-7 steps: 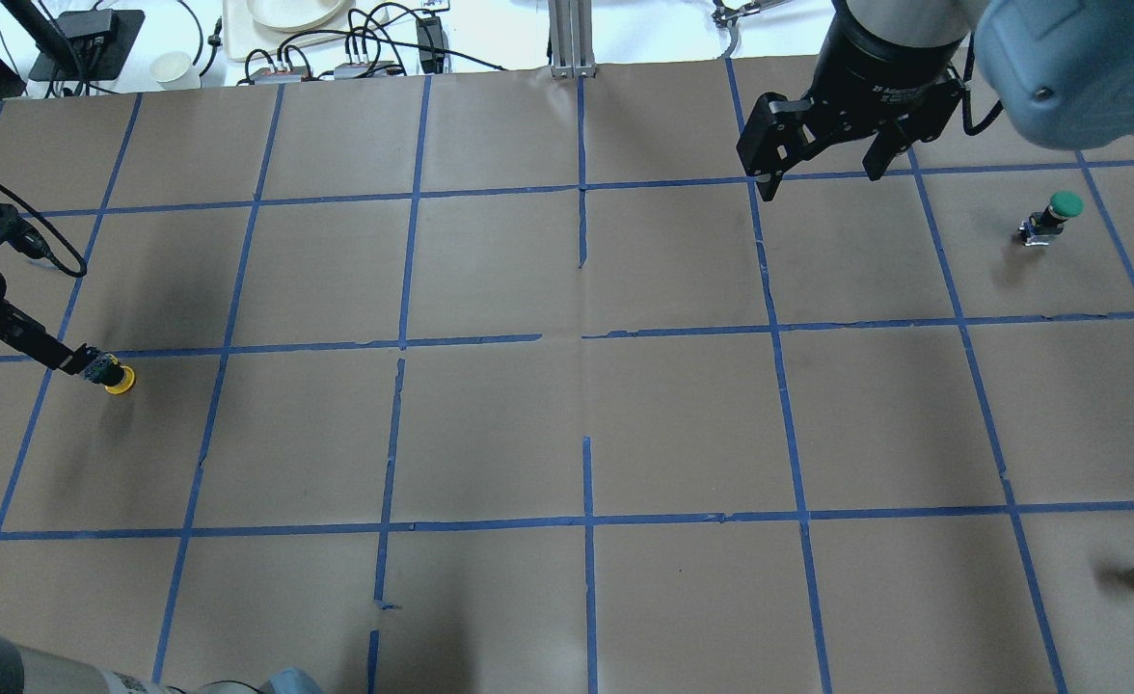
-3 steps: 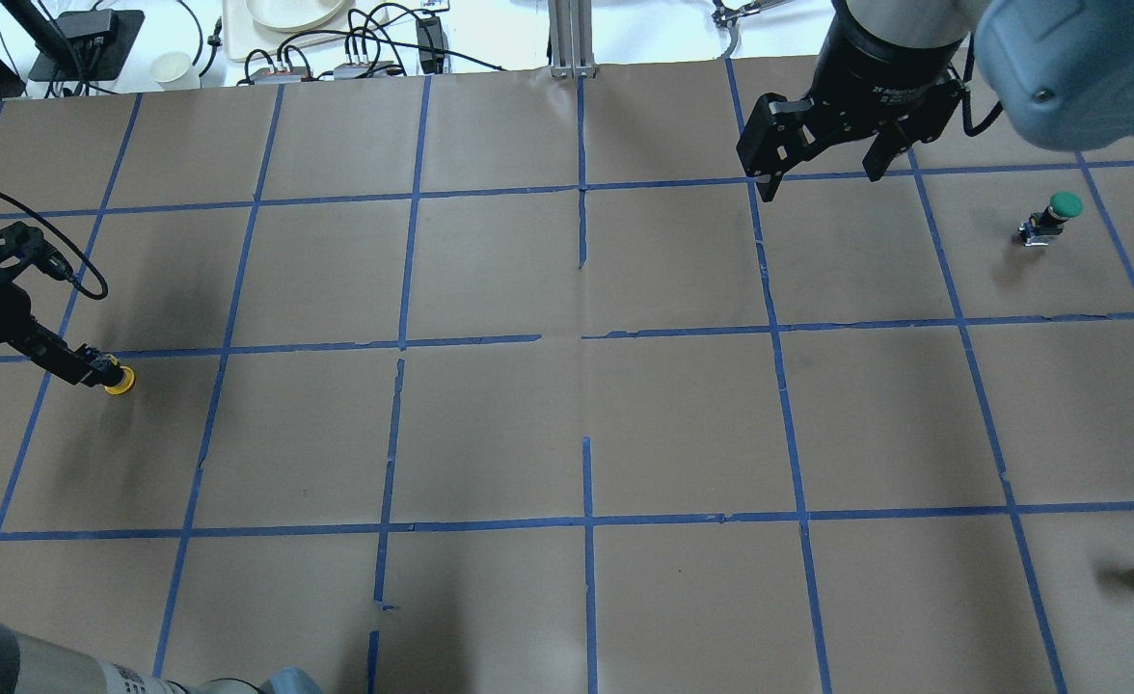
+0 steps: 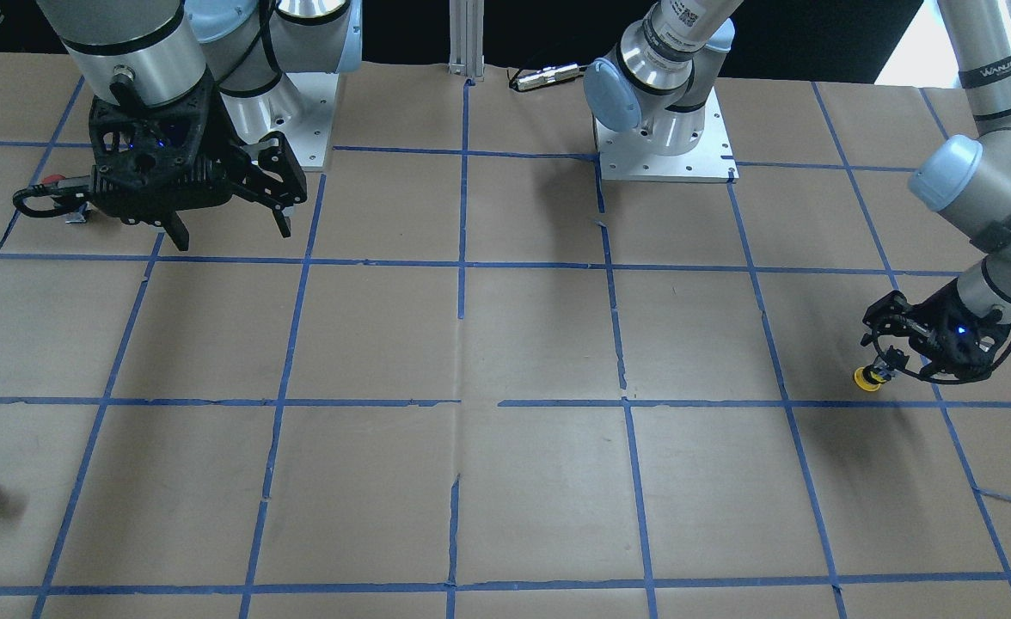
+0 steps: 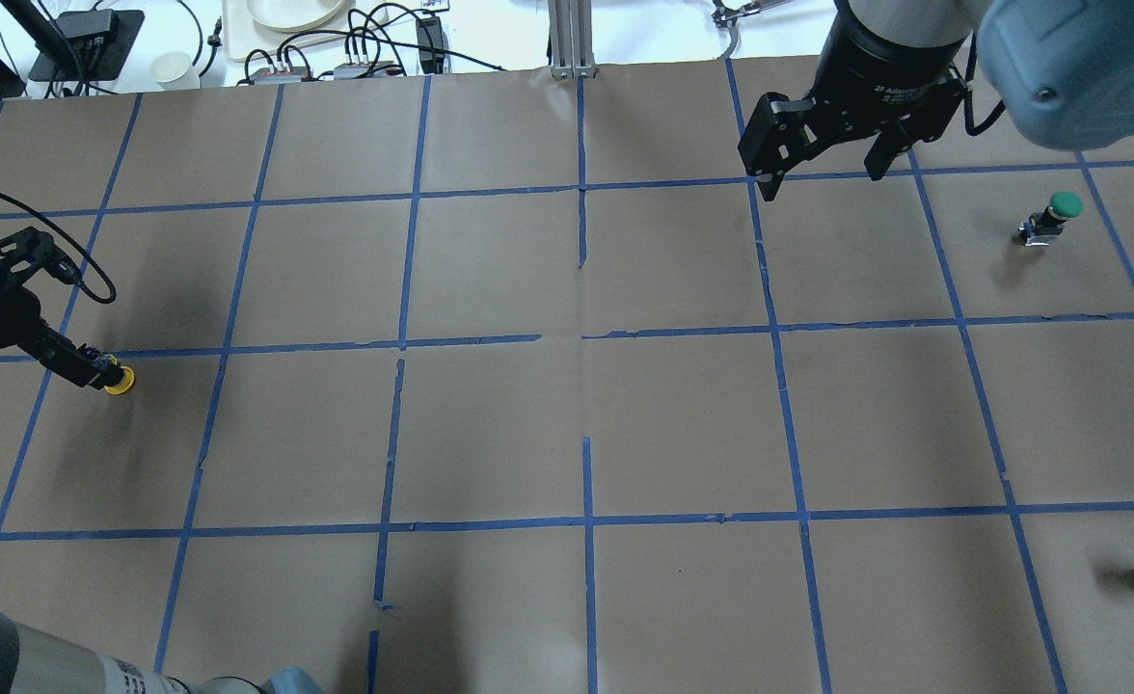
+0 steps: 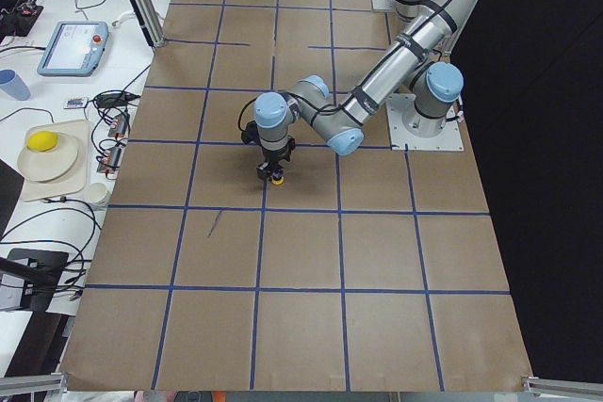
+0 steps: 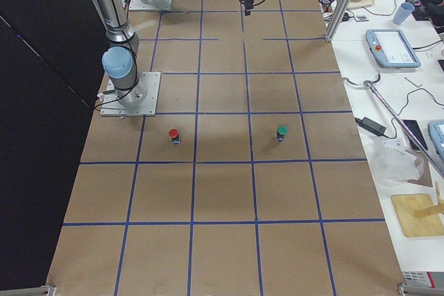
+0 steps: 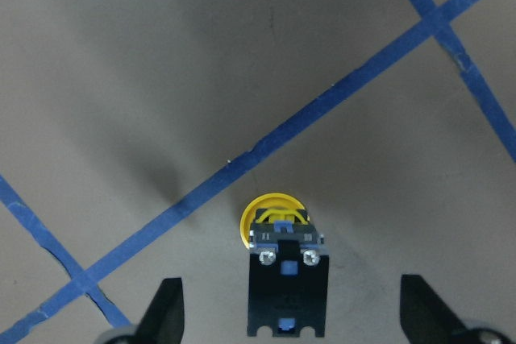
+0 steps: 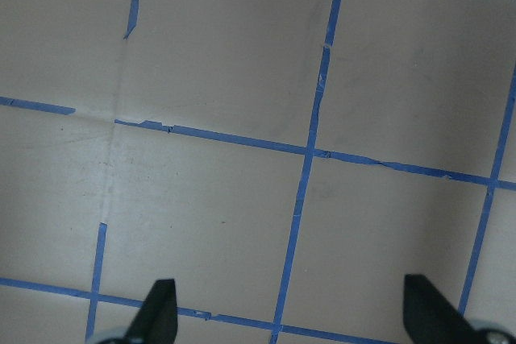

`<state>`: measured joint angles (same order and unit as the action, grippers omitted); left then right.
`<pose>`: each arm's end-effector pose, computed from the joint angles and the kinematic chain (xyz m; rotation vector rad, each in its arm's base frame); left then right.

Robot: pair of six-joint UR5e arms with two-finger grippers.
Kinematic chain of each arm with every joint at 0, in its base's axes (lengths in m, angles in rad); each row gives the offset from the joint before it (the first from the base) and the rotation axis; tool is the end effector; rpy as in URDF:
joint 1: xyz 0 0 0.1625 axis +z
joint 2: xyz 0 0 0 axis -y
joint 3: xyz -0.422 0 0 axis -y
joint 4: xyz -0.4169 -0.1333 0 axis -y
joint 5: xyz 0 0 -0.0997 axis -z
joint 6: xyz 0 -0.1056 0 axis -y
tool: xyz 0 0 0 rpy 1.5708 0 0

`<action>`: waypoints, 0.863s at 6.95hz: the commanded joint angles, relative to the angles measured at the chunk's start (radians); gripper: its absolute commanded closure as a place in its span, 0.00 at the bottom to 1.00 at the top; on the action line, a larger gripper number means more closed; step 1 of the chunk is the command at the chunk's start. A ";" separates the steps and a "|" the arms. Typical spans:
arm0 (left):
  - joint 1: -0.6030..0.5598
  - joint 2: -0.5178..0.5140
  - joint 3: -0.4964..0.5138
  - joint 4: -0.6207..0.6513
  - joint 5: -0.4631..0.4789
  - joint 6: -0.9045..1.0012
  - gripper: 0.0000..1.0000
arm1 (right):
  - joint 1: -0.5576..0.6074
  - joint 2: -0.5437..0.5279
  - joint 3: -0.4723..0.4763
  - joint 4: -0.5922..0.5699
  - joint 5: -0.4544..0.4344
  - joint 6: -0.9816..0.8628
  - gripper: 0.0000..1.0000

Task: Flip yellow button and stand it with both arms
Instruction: 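Close the left gripper on the yellow button's metal base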

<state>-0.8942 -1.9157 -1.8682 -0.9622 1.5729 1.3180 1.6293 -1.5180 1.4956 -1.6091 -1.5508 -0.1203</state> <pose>0.2548 -0.5298 0.2010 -0.9818 -2.9555 -0.0312 0.1670 -0.5361 0.4939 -0.2797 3.1095 -0.0957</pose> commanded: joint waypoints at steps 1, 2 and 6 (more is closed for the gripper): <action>-0.006 0.003 0.003 0.006 0.002 -0.013 0.36 | 0.000 -0.002 0.000 0.000 0.000 0.001 0.00; -0.012 0.009 0.003 0.006 0.002 0.000 0.63 | 0.000 -0.001 0.000 0.000 0.000 -0.001 0.00; -0.029 0.043 0.020 -0.016 0.001 0.035 0.95 | 0.000 -0.001 0.000 0.000 0.000 0.001 0.00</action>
<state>-0.9106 -1.8916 -1.8607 -0.9619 1.5728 1.3599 1.6291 -1.5185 1.4956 -1.6091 -1.5509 -0.1199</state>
